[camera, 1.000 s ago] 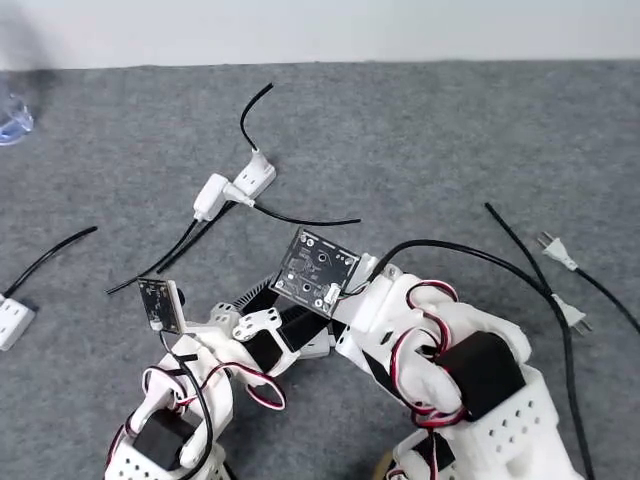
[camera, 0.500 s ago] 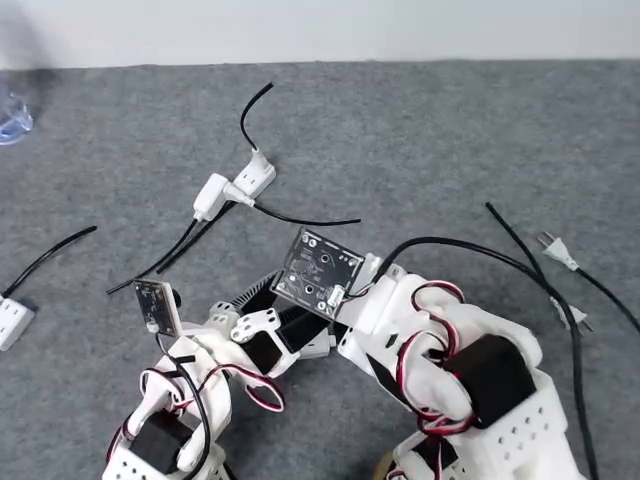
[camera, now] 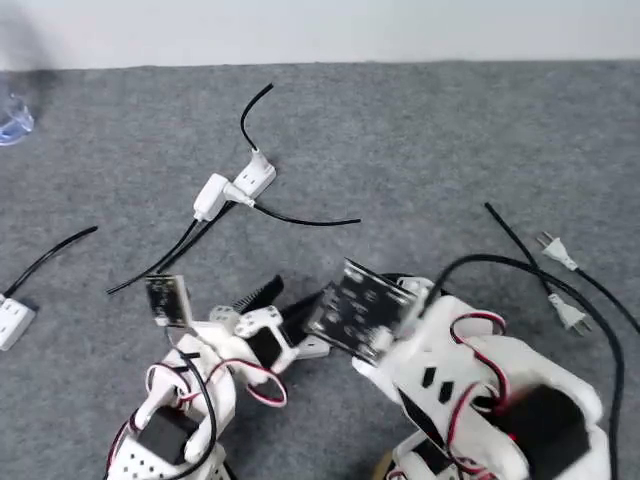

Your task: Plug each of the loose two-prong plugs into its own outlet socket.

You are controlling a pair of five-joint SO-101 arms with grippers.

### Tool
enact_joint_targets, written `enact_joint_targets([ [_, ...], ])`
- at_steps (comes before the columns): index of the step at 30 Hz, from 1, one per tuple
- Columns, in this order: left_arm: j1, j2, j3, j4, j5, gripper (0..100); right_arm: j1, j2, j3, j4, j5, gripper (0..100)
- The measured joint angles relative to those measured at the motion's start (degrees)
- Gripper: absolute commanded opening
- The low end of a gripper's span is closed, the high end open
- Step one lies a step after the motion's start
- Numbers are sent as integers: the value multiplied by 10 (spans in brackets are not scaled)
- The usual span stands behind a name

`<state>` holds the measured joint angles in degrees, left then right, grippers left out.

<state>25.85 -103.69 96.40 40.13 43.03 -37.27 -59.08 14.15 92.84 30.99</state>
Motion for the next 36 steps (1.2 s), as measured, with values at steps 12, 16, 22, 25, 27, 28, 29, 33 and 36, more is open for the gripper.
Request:
enact_joint_targets([
  [12,-3,0,0,3,0,396,17,-6,27,-20,2,9],
  [16,-3,0,0,3,0,396,53,-13,62,-40,15,9],
  [22,-78,0,0,3,0,396,108,63,77,-68,22,9],
  [25,-157,0,0,3,0,396,107,127,57,-68,22,9],
  [27,-219,0,0,3,0,396,107,169,29,-65,22,9],
  [28,-248,0,0,3,0,396,107,189,13,-62,22,9],
  [29,-278,0,2,7,-4,396,106,208,-1,-59,22,9],
  [33,-349,0,4,62,-58,396,78,287,-53,-37,37,9],
  [36,-376,0,4,133,-118,396,40,353,-90,-22,55,9],
])
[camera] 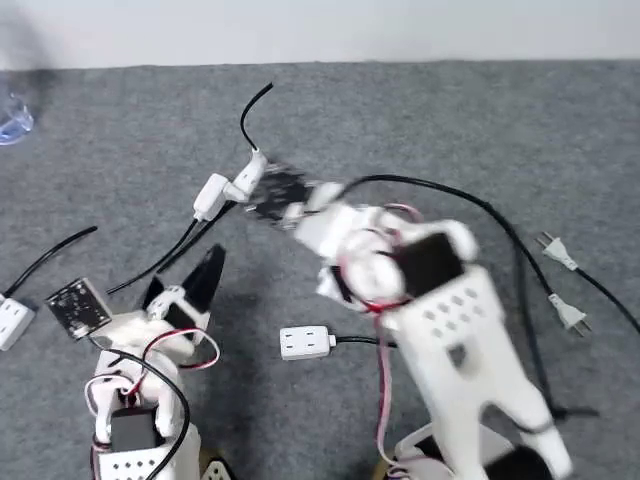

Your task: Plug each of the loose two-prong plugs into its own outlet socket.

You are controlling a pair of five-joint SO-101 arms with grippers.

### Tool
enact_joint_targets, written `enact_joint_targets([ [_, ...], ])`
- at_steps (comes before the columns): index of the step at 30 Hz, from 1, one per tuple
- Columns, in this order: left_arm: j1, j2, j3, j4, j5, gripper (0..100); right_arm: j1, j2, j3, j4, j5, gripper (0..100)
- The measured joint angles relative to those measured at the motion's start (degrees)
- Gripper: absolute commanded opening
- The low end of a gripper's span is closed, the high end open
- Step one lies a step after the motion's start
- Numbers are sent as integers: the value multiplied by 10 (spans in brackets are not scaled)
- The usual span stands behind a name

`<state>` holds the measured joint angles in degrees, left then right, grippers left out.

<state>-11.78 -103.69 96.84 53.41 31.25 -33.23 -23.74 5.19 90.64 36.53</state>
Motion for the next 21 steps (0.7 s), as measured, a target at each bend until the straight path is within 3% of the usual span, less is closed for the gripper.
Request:
enact_joint_targets([
  [3,-28,0,0,54,-50,396,-15,63,-31,4,17,9],
  [10,-99,0,0,85,-111,396,-46,197,-40,4,75,9],
  [21,-106,0,0,118,-161,396,-114,221,4,4,141,9],
])
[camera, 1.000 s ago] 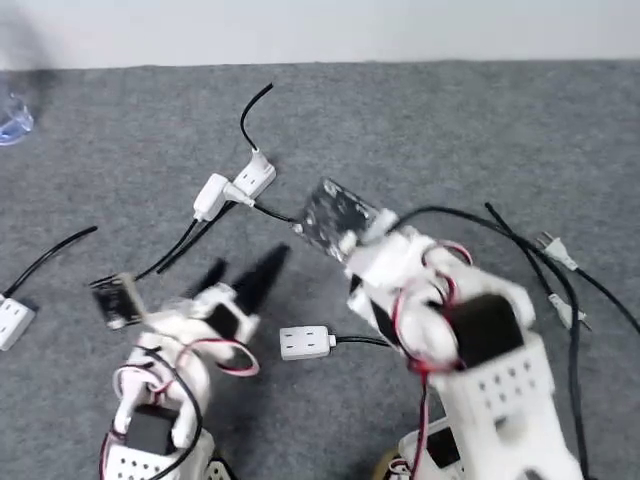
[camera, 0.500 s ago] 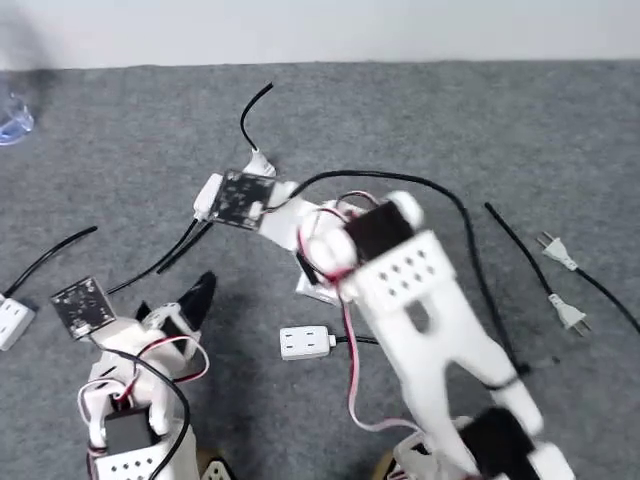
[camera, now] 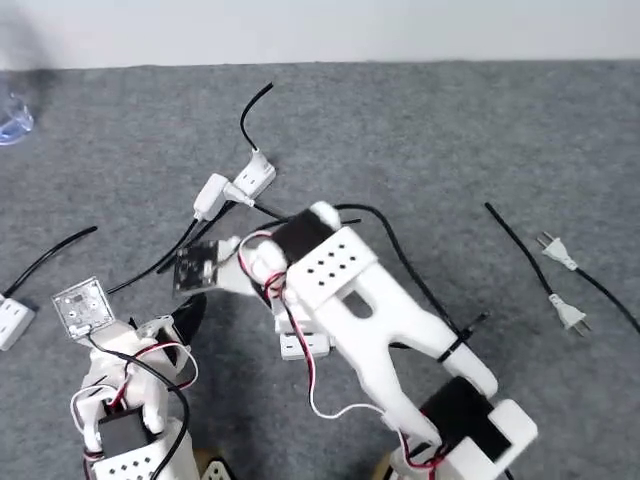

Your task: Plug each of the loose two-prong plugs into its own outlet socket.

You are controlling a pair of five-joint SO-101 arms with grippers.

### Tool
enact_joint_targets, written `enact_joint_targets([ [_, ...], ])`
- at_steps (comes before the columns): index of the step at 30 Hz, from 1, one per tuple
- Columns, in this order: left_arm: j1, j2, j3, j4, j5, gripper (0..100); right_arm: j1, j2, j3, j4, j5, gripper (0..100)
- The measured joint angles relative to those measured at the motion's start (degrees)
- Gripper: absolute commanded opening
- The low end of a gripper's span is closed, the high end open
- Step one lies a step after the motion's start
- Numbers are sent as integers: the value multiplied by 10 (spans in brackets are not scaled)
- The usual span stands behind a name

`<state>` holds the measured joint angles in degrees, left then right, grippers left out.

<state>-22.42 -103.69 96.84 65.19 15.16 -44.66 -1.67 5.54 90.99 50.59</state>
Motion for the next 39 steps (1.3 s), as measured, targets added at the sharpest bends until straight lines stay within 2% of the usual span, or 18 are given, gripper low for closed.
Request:
enact_joint_targets([
  [9,-6,0,0,16,-3,396,-14,0,54,-44,26,9],
  [15,-66,0,0,16,-3,396,-35,0,59,-65,27,9],
  [39,-71,0,0,16,-3,396,-36,0,74,-99,64,9],
])
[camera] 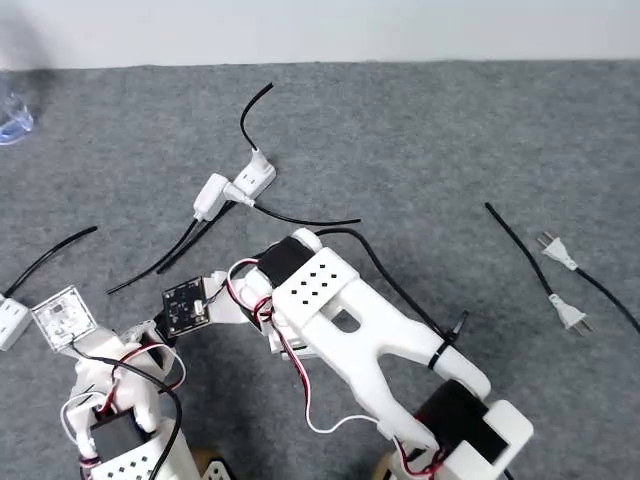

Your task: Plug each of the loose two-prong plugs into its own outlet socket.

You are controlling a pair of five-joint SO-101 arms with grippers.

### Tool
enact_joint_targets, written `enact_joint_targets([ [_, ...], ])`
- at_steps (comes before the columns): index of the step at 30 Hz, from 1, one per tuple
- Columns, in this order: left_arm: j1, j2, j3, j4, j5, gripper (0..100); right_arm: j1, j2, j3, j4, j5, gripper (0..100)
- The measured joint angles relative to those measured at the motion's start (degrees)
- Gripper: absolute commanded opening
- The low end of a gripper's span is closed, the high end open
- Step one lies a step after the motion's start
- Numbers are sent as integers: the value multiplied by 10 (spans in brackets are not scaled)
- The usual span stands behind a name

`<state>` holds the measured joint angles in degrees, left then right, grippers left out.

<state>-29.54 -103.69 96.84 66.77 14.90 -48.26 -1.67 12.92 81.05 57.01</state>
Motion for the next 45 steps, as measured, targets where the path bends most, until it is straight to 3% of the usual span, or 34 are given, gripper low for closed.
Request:
enact_joint_targets([
  [45,-1,0,0,2,0,396,5,127,-18,-62,7,9],
])
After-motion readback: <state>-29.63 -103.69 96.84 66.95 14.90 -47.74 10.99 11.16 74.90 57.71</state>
